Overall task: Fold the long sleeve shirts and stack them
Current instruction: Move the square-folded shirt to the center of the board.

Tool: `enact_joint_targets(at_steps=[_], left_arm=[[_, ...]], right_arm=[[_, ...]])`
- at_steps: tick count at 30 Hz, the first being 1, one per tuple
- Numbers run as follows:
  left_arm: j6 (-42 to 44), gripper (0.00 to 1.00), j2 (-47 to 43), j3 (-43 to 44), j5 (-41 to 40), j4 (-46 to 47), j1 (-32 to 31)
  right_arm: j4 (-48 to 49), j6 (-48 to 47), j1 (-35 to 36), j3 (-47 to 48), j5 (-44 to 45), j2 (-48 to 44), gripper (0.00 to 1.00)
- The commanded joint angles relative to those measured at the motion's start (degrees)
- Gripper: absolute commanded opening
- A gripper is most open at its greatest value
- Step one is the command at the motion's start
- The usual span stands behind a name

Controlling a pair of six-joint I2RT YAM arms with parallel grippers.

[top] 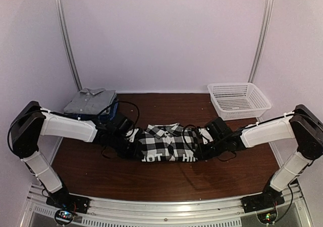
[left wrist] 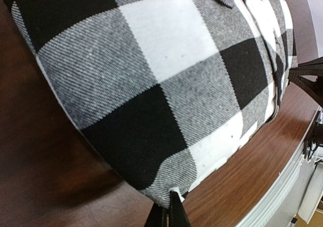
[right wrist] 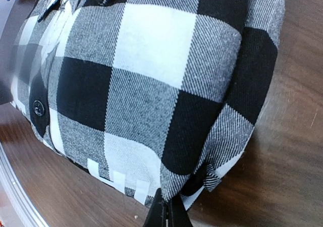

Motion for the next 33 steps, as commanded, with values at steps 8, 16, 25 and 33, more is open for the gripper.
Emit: enact_joint_targets(at_steps=[8, 16, 25, 33], left_arm=[[-5.07, 0.36, -3.06, -0.61, -1.89, -6.39, -1.98], [-3.86, 0.44, -5.84, 3.6, -7.0, -8.97, 2.44], [-0.62, 0.44, 0.3, 6.36, 0.39, -1.65, 12.73], [-0.65, 0.43, 7.95, 9.76, 4.62, 3.13, 13.61]], right_arm=[[-5.81, -0.99, 0.96, -2.6, 0.16, -7.64, 0.33], [-10.26, -2.83, -0.45, 5.44, 4.13, -10.11, 0.54], [-5.74, -4.29, -5.67, 14.45, 2.77, 0.36, 0.58], [-2.43, -4.01, -8.19, 18.5, -0.24, 9.78, 0.57]])
